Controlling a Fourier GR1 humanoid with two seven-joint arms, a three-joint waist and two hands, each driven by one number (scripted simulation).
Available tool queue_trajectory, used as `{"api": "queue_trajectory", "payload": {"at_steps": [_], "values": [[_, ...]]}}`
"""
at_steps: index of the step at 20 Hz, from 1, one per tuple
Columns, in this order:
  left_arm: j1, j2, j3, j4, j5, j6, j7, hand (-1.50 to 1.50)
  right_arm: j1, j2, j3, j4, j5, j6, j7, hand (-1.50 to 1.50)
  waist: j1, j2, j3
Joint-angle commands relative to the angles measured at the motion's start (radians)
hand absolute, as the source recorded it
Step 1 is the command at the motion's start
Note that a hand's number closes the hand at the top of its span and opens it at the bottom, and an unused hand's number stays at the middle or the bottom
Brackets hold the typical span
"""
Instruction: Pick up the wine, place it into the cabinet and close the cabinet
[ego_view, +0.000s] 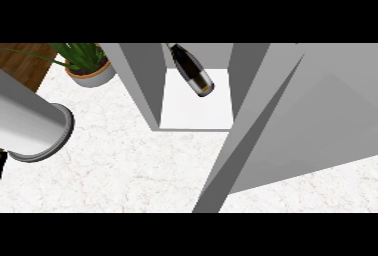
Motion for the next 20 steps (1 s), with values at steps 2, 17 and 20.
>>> {"api": "queue_trajectory", "payload": {"at_steps": [2,17,20], "values": [[-0.001,-0.011,0.001,-0.007,-0.001,-0.024,0.018,-1.5,-0.178,0.056,0.192,0.071,0.095,-0.132,-0.008,1.5,0.009,0.001,-0.001],[-0.094,-0.049,0.033,0.043,0.049,-0.085,0.099,-1.5,-0.625,0.051,-0.015,0.295,-0.116,-0.341,0.011,1.5,0.033,0.014,-0.001],[-0.11,-0.066,0.019,0.014,0.045,-0.051,0.127,-1.5,-0.756,0.054,-0.091,0.413,-0.192,-0.359,-0.003,1.5,0.036,0.016,0.001]]}}
